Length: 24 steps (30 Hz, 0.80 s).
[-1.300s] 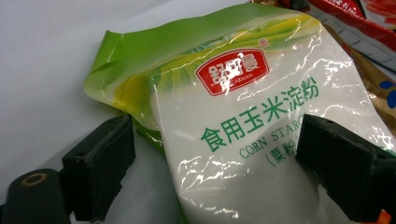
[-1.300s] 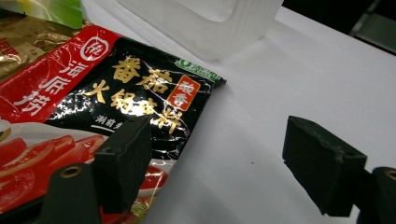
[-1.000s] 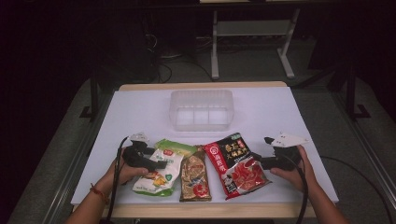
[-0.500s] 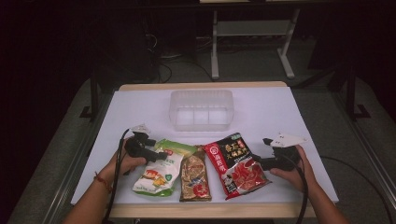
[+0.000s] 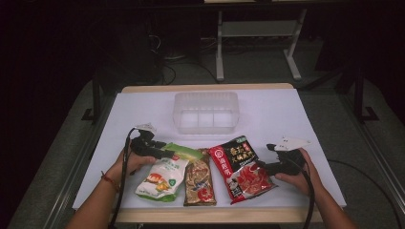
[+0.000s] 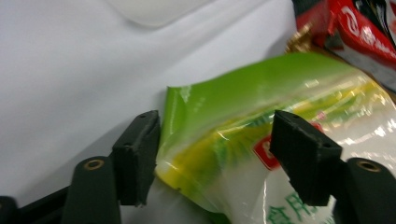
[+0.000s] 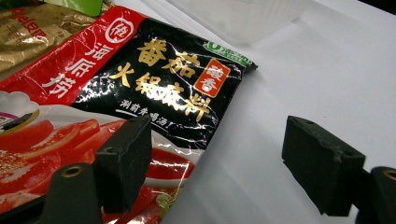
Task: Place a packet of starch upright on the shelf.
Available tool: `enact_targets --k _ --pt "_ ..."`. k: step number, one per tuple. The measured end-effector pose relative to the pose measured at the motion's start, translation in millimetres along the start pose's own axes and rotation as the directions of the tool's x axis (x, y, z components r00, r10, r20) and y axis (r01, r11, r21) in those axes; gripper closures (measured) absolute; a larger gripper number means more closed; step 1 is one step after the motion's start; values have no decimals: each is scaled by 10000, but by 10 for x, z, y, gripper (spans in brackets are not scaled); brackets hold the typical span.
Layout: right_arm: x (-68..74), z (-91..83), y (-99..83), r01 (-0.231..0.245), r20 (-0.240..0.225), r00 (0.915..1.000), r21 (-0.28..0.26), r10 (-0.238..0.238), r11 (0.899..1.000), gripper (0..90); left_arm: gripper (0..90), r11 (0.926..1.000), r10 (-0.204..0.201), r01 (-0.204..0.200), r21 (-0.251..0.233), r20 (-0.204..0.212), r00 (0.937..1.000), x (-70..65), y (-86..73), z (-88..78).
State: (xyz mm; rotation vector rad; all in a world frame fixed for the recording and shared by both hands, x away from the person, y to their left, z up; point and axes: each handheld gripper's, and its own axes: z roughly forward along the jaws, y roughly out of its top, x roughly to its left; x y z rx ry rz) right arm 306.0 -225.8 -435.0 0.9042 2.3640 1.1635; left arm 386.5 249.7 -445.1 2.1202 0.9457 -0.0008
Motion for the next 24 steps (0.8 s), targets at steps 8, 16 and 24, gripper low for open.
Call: enact_targets --k 8,16,24 --pt "13 22 -4 91 -142 9999 199 -88 9998 234 375 9994 276 -282 189 309 9991 64 61 44" --pt "36 61 0 156 -354 9993 386 -142 9991 234 583 9983 527 -530 243 138 9985 53 76 67" --pt "40 67 -7 252 -383 9990 492 -233 9985 233 854 9993 366 -364 70 -415 9985 96 50 56"
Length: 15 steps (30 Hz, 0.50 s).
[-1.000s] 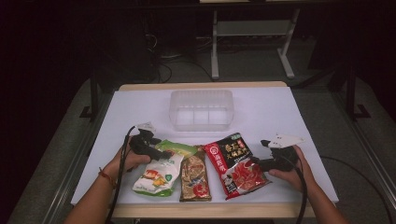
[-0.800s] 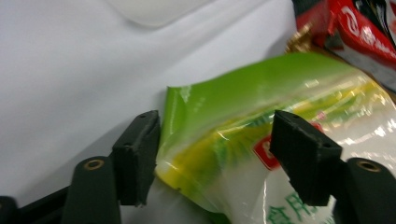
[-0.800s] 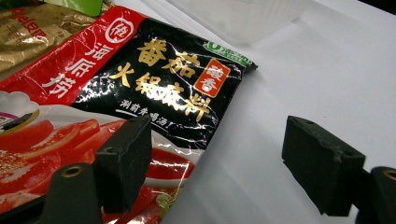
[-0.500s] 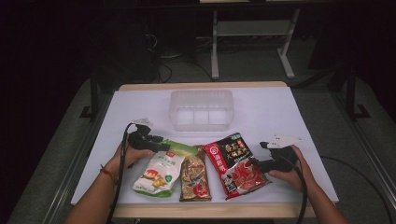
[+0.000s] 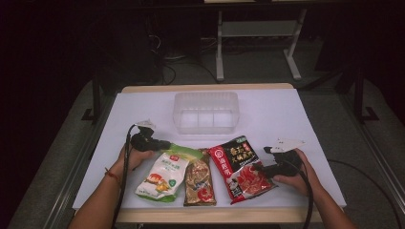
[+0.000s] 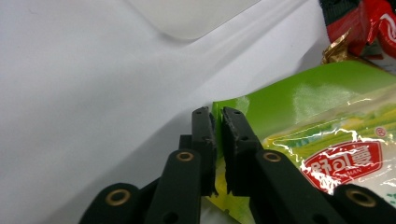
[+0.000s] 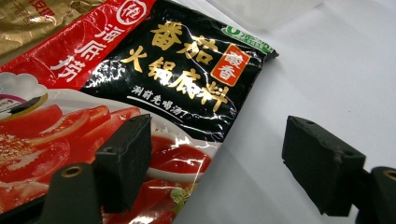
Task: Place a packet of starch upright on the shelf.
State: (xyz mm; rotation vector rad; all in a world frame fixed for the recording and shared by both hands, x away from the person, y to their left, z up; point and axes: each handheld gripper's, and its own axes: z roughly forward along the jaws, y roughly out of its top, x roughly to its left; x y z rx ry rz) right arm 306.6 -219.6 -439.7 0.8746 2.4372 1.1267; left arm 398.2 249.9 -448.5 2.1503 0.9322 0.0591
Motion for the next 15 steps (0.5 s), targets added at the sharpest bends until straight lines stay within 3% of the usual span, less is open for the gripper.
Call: enact_targets --k 1,5,9,12,15 --pt "-4 -4 -5 -43 24 10000 -7 43 10000 234 862 9999 160 -160 -8 -182 9997 -16 -1 -8" --pt "-8 -15 -11 -62 126 9999 -1 62 10000 234 873 9996 93 -104 -264 -407 9991 -15 -21 -94" --pt "-19 -23 -20 -41 174 9998 -9 41 10000 234 877 9995 207 -225 -208 -819 9964 -3 -89 -210" --pt "-13 -36 -21 -92 207 9997 -6 92 10000 234 879 9988 -138 90 -473 -1034 9945 77 -258 -453" --pt "-11 -40 -22 -99 212 9997 -16 99 9999 234 878 9950 -121 15 -994 -1063 9943 68 -404 -652"
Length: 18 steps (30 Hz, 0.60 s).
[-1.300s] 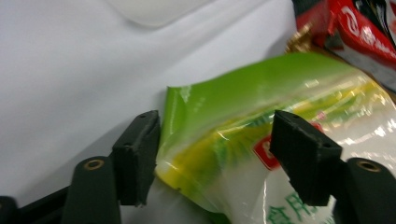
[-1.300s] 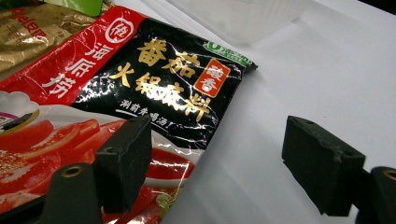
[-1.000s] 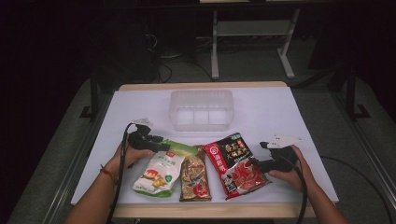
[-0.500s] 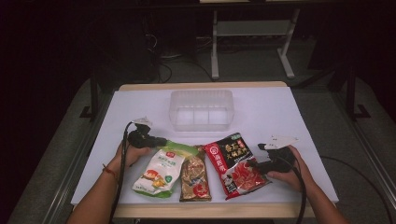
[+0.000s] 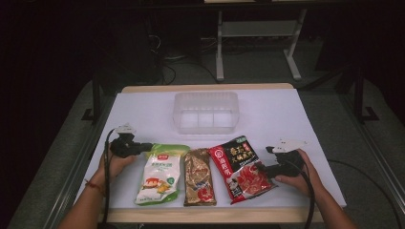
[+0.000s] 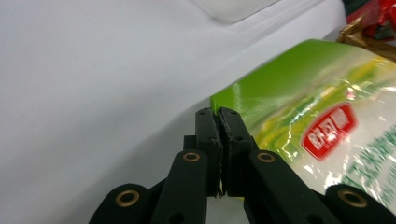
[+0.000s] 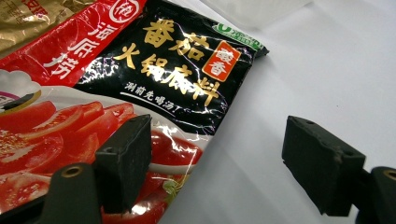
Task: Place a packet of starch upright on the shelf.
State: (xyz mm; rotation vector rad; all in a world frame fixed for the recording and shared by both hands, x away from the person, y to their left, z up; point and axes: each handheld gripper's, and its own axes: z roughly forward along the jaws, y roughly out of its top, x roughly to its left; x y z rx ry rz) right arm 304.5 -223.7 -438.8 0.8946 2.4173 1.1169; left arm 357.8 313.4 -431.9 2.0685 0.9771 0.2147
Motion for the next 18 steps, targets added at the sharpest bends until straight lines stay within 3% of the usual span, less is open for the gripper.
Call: enact_targets --k 2,3,4,8,11,14,16,18 --pt "1 3 2 -9 2 10000 13 9 10000 234 877 9988 -118 129 -480 222 9997 1 -65 -141" --pt "3 7 4 -16 -1 10000 16 16 10000 234 876 9988 -118 129 -480 222 9997 1 -65 -141" --pt "4 13 6 19 -19 10000 15 -19 10000 234 873 9962 102 -67 -867 407 9991 6 -122 -248" --pt "20 24 20 86 -49 10000 60 -86 9999 234 866 9964 221 -187 -831 408 9989 26 -189 -265" --pt "31 37 32 161 -78 9998 71 -160 9998 233 850 9995 166 -166 -258 -5 9999 37 -213 -174" --pt "21 35 27 161 -106 9998 80 -160 9998 233 830 9992 231 -231 -317 26 9997 36 -215 -120" --pt "12 32 18 102 -110 9999 67 -101 9999 233 770 9988 235 -229 -428 130 9996 40 -212 -119" --pt "9 30 13 53 -88 9999 90 -52 9999 233 600 9977 188 -177 -653 161 9997 39 -202 -112"
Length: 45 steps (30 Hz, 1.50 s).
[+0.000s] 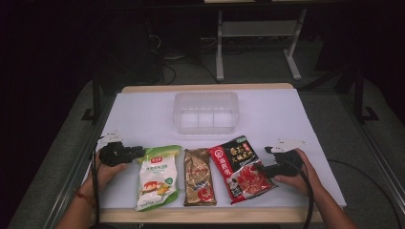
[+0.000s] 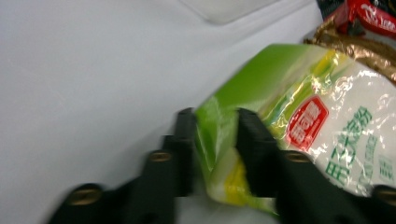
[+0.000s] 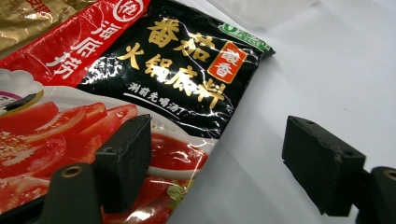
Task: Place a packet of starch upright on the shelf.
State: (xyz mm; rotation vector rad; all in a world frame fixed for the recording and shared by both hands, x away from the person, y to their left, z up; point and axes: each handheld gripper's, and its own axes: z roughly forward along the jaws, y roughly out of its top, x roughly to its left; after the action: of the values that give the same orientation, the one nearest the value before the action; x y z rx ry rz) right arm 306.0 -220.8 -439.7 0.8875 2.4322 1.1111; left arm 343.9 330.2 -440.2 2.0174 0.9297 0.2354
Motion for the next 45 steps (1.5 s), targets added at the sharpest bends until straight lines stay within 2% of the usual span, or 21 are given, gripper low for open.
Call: enact_targets --k 2,3,5,6,7,8,12,13,14,22,23,24,25,28,30,33,34,35,41,43,45 --pt "5 -2 1 22 -20 10000 25 -22 10000 233 509 9999 56 -56 -139 12 10000 -8 22 18" --pt "5 -2 1 22 -20 10000 25 -22 10000 233 509 9995 245 -248 -172 -139 9996 -22 40 30" --pt "13 8 8 53 -44 10000 42 -53 10000 233 262 9993 380 -380 25 -269 9989 -49 101 117" --pt "18 13 10 38 -41 10000 53 -38 10000 233 231 9988 425 -419 258 -225 9988 -52 113 157" --pt "18 13 10 38 -41 10000 53 -38 10000 233 224 9988 425 -419 258 -225 9988 -52 113 157" --pt "23 18 14 63 -55 10000 43 -63 10000 234 200 9952 695 -656 729 -521 9962 -71 115 235" --pt "26 13 9 120 -130 9998 48 -119 9999 233 173 9891 892 -835 1210 -421 9951 -108 106 285" --pt "20 9 3 88 -159 9998 64 -87 9999 232 174 9816 1361 -1276 1422 -522 9893 -179 83 319" --pt "21 7 1 66 -158 9999 69 -65 10000 232 177 9801 1470 -1383 1426 -524 9877 -206 80 322" --pt "45 8 14 198 -217 9996 125 -196 9997 232 241 9737 1677 -1571 1650 -529 9844 -280 75 337" --pt "48 11 16 213 -252 9995 129 -210 9997 232 265 9737 1677 -1571 1650 -529 9844 -280 75 337" --pt "50 13 17 229 -276 9994 140 -225 9996 232 310 9674 1892 -1806 1774 -329 9814 -308 93 327" --pt "53 15 19 243 -287 9993 150 -238 9996 232 365 9657 1963 -1893 1778 -222 9803 -329 96 325" --pt "63 17 21 235 -335 9992 151 -229 9996 233 468 9643 1983 -1914 1829 -200 9799 -362 96 315" --pt "66 16 22 258 -386 9989 163 -251 9995 232 476 9662 1904 -1830 1817 -241 9814 -364 95 314" --pt "72 16 25 262 -416 9988 192 -254 9995 233 549 9612 2105 -1952 1948 -606 9757 -394 117 306" --pt "76 15 27 297 -452 9986 199 -288 9994 233 648 9634 2073 -1892 1902 -804 9750 -398 118 305" --pt "76 16 27 308 -475 9984 197 -299 9993 233 684 9645 2045 -1864 1872 -824 9754 -389 115 301" --pt "74 14 26 313 -496 9983 201 -302 9993 232 809 9716 1926 -1794 1546 -752 9784 -378 91 275" --pt "73 13 27 327 -495 9983 206 -316 9993 232 838 9817 1648 -1548 1112 -871 9825 -357 98 238" --pt "70 12 31 379 -477 9982 187 -370 9991 232 865 9911 1216 -1174 625 -700 9901 -317 105 175"
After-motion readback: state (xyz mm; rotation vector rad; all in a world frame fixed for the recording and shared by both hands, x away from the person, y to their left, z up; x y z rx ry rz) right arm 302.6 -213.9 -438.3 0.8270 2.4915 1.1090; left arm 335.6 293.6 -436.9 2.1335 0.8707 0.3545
